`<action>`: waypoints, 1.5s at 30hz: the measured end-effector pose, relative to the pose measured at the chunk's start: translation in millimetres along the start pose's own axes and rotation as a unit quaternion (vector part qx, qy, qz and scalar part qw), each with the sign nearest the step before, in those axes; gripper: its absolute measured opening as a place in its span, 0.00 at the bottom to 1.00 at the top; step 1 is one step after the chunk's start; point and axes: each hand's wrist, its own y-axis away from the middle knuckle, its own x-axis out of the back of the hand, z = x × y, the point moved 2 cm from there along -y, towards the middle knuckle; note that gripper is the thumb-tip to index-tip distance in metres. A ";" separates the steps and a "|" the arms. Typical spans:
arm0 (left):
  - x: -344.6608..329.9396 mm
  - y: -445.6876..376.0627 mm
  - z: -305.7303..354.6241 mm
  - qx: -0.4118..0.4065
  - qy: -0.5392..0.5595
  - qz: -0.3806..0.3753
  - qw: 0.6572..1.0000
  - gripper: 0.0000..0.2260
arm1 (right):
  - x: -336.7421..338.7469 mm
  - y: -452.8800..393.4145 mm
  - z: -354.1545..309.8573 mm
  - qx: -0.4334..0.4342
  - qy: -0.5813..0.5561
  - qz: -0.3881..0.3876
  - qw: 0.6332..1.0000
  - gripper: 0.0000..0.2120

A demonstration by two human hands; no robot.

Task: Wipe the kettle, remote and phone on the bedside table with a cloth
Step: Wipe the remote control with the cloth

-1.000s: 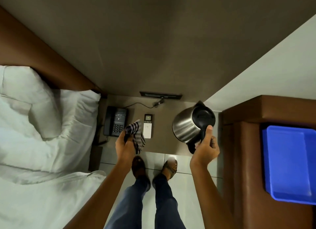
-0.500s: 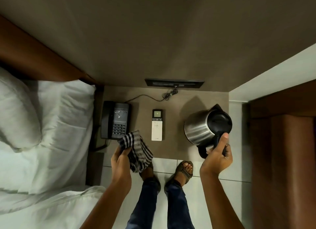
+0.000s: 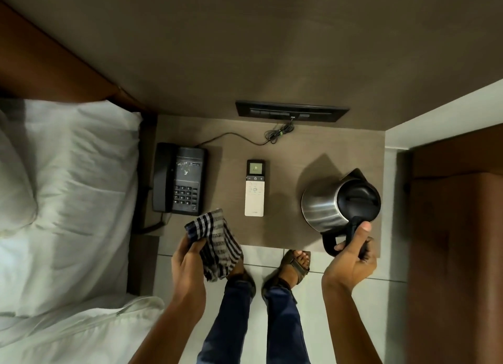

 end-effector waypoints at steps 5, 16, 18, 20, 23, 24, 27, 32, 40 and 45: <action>0.4 -2.4 -0.4 -0.001 -0.011 -0.011 1.000 0.15 | 1.7 -2.5 9.5 0.005 0.008 -0.018 1.000 0.18; -0.2 1.3 -11.5 0.023 -0.008 -0.015 1.000 0.14 | 9.6 -2.7 15.4 -0.015 0.029 -0.004 0.999 0.10; -0.5 1.2 -10.4 0.028 -0.003 -0.010 1.000 0.14 | 16.7 4.1 20.7 -0.089 -0.005 0.042 0.995 0.15; -1.4 -0.1 -8.8 0.028 0.004 -0.010 1.000 0.14 | 14.0 20.1 31.3 -0.209 -0.021 0.020 0.978 0.19; -6.9 -4.3 -5.7 0.018 -0.009 -0.015 1.000 0.13 | -4.0 58.6 40.1 -0.313 -0.015 -0.067 0.947 0.18; -9.8 -6.8 -4.2 0.010 -0.017 -0.022 1.000 0.13 | -14.5 68.8 39.0 -0.296 -0.010 -0.109 0.949 0.16; -19.6 -16.3 6.9 -0.003 -0.022 -0.033 0.999 0.13 | -63.1 74.2 34.3 -0.126 0.084 -0.241 0.959 0.07; -36.6 -36.8 25.4 -0.011 -0.013 -0.048 0.999 0.16 | -143.8 55.2 18.5 0.017 0.244 -0.331 0.912 0.30; -53.8 -54.7 41.3 -0.029 -0.016 -0.055 0.998 0.16 | -192.8 52.6 44.7 0.102 0.463 -0.352 0.807 0.47; -53.7 -55.5 42.8 -0.025 -0.022 -0.051 0.998 0.15 | -199.4 48.4 56.7 0.115 0.463 -0.330 0.815 0.47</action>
